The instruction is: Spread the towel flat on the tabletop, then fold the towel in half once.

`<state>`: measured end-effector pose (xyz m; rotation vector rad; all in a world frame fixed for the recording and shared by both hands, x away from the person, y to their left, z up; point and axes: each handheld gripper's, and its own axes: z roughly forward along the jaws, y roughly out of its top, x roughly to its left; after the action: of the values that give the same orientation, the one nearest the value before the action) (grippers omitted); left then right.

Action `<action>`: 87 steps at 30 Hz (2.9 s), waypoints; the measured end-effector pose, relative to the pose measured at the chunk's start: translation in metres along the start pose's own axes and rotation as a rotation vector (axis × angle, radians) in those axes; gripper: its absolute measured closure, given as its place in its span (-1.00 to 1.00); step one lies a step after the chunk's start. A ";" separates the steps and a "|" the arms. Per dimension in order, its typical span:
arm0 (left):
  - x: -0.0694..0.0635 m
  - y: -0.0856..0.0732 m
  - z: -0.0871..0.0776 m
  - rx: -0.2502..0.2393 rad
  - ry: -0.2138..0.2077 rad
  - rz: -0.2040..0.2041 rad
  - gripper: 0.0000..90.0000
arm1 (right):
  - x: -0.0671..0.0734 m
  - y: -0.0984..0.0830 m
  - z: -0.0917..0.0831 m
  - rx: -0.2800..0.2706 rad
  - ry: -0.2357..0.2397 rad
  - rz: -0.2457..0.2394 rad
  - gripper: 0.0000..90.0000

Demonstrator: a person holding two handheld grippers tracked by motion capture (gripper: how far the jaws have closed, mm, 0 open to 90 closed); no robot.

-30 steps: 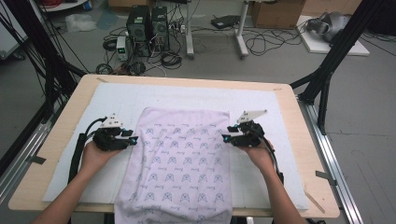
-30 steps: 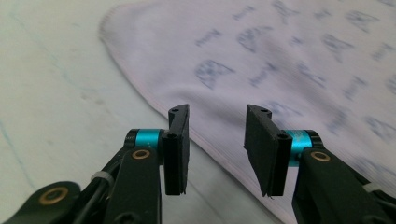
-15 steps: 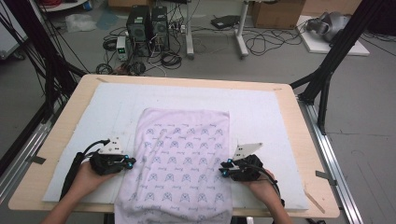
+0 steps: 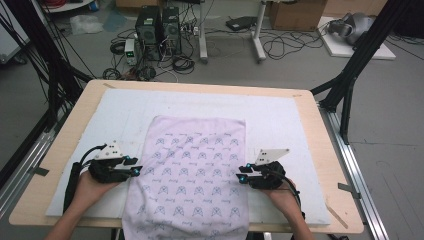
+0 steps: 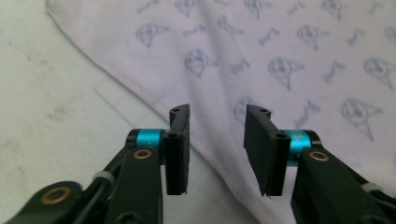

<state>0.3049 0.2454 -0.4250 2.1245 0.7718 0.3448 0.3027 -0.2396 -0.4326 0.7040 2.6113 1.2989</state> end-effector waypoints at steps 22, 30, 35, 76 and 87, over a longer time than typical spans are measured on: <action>0.003 0.012 0.011 -0.072 0.026 -0.028 -0.07 | -0.010 0.007 0.007 -0.034 -0.104 0.047 -0.44; 0.001 0.012 0.011 -0.068 0.017 -0.022 -0.10 | -0.008 0.008 0.008 -0.026 -0.106 0.035 -0.48; 0.001 0.012 0.012 -0.065 0.016 -0.020 -0.11 | -0.008 0.008 0.010 -0.014 -0.110 0.027 -0.49; 0.079 0.080 0.038 -0.021 0.101 -0.081 0.15 | -0.106 0.069 0.009 0.021 -0.176 0.070 -0.27; 0.108 0.065 0.096 0.086 0.148 -0.233 0.21 | -0.142 0.057 0.042 0.090 -0.240 0.161 -0.09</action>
<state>0.4615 0.2238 -0.4355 2.0775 1.1268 0.3516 0.4607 -0.2467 -0.4251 1.0355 2.4727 1.0630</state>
